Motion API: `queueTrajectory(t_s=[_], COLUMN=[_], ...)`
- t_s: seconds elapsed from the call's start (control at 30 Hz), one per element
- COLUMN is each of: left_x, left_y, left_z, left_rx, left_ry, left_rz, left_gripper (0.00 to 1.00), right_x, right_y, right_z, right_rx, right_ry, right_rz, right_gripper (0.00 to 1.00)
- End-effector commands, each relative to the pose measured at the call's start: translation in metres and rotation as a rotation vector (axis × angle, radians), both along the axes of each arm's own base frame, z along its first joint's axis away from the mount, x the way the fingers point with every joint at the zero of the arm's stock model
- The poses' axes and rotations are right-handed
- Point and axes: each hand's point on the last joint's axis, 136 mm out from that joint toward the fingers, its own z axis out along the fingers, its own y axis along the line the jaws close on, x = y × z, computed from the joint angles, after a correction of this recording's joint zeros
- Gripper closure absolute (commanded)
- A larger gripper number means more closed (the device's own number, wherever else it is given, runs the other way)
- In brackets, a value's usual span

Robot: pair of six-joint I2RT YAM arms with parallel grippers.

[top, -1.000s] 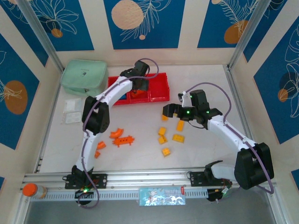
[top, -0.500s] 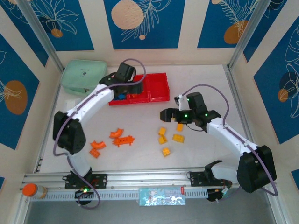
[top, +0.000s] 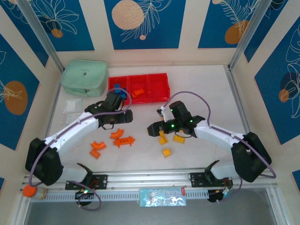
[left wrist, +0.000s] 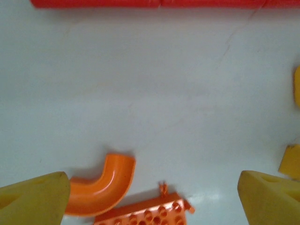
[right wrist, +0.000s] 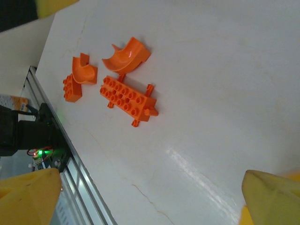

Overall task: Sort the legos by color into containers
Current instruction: Pick up the lego from the center of the table.

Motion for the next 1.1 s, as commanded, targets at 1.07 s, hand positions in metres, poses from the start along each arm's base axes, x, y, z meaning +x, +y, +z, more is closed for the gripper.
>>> queueTrajectory(t_s=[1.07], left_x=[-0.014], left_y=[0.023], left_z=[-0.117], left_rx=[0.143], left_ry=[0.241], left_rz=[0.142], left_gripper=[0.01], right_x=[0.002], right_y=[0.023], right_z=[-0.021], right_rx=[-0.039], right_ry=[-0.044], right_rz=[0.062], right_gripper=[0.01])
